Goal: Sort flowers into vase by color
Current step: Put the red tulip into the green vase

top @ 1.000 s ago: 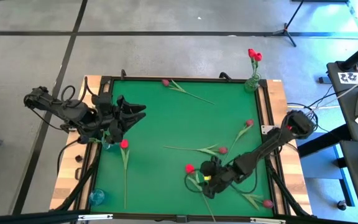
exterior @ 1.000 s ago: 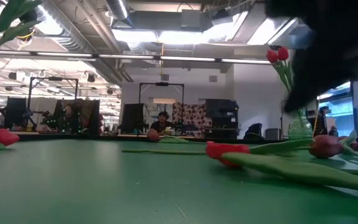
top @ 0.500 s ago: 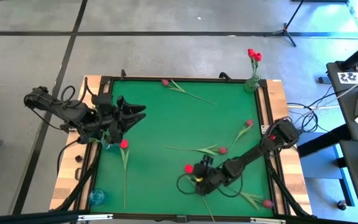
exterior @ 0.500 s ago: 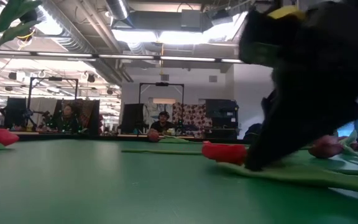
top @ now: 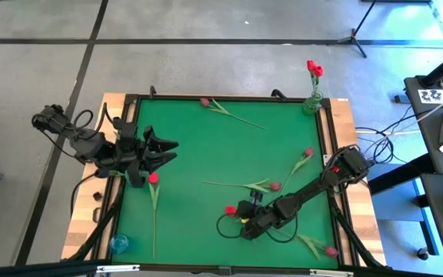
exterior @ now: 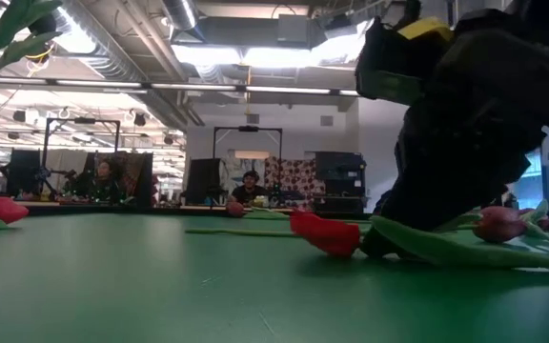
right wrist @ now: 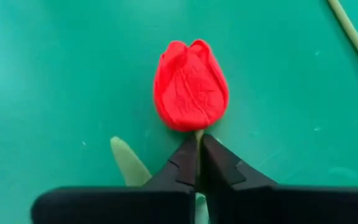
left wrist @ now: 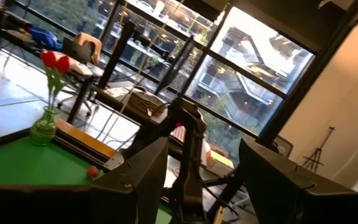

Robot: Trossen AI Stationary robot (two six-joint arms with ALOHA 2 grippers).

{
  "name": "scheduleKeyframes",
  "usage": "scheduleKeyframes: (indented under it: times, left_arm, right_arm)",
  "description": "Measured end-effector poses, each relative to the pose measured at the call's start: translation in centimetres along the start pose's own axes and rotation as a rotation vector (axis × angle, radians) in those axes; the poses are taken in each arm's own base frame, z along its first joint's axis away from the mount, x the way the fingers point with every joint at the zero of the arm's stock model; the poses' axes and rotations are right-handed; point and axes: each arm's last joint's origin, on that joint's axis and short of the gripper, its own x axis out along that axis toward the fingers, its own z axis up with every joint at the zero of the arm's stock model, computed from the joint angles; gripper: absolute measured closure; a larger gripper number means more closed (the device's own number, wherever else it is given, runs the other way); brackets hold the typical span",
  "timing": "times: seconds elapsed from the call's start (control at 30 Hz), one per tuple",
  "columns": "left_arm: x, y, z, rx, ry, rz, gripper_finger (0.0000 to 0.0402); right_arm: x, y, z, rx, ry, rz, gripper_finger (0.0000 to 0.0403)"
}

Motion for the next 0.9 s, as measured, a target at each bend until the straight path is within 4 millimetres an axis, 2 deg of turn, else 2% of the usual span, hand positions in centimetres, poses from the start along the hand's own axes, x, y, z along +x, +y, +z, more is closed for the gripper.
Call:
scheduleKeyframes:
  times: [0.07, 0.13, 0.3, 0.37, 0.43, 0.5, 0.6, 0.7, 0.8, 0.9]
  left_arm:
    - [-0.2, -0.3, -0.1, -0.001, 0.01, -0.016, 0.0207]
    - [-0.5, -0.6, -0.3, 0.012, 0.021, -0.035, 0.0207]
    - [-1.1, -1.4, -0.7, 0.045, 0.051, -0.086, 0.0207]
    - [-1.4, -1.7, -0.8, 0.058, 0.062, -0.107, 0.0207]
    - [-1.7, -2.0, -1.0, 0.068, 0.076, -0.125, 0.0207]
    - [-2.0, -2.2, -1.3, 0.083, 0.094, -0.138, 0.0207]
    - [-2.2, -2.4, -1.4, 0.086, 0.108, -0.152, 0.0207]
    - [-2.3, -2.5, -1.6, 0.086, 0.113, -0.16, 0.0207]
    - [-2.0, -2.6, -1.9, 0.095, 0.12, -0.152, 0.0207]
    - [-1.5, -2.6, -2.4, 0.11, 0.113, -0.102, 0.0207]
  right_arm:
    - [-0.3, 0.2, 0.9, 0.023, -0.002, -0.002, 0.0386]
    - [-1.1, 0.3, 2.7, 0.058, -0.024, -0.013, 0.0378]
    - [-5.4, -1.0, 9.6, 0.202, -0.205, -0.033, 0.0395]
    - [-8.1, -2.0, 12.3, 0.237, -0.33, -0.052, 0.0396]
    - [-12.1, -3.4, 14.9, 0.27, -0.474, -0.081, 0.0394]
    - [-16.3, -5.2, 16.5, 0.29, -0.605, -0.117, 0.0397]
    - [-22.2, -8.3, 17.6, 0.309, -0.746, -0.175, 0.0398]
    - [-27.6, -11.7, 17.8, 0.326, -0.858, -0.214, 0.04]
    - [-31.0, -15.2, 17.8, 0.324, -0.93, -0.264, 0.04]
    - [-32.9, -18.4, 18.0, 0.28, -0.972, -0.316, 0.0401]
